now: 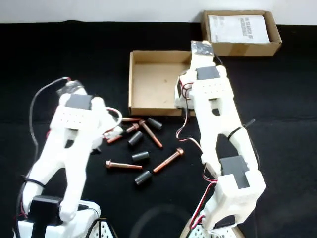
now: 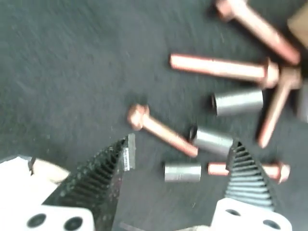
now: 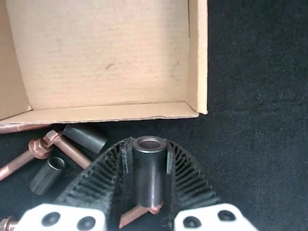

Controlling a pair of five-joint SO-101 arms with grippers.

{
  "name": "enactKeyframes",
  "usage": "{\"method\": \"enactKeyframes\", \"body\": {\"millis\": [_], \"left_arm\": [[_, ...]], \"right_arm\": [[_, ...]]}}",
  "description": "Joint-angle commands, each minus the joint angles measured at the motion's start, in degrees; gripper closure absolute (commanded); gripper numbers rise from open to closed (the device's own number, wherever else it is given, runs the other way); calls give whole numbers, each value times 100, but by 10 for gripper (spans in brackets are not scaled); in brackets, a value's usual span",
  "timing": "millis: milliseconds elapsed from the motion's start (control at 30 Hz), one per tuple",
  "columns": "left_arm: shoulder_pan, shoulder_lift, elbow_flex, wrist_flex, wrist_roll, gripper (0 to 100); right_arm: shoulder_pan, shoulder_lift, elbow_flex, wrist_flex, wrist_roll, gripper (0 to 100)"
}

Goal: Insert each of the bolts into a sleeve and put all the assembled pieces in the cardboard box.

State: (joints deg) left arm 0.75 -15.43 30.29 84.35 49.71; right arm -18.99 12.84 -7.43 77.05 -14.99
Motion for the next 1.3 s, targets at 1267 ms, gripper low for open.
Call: {"method": "enactKeyframes", "body": {"millis": [1267], "left_arm": [[549, 866, 1358, -686, 18, 692]], "right_arm": [[66, -13, 444, -558, 9, 991]]}}
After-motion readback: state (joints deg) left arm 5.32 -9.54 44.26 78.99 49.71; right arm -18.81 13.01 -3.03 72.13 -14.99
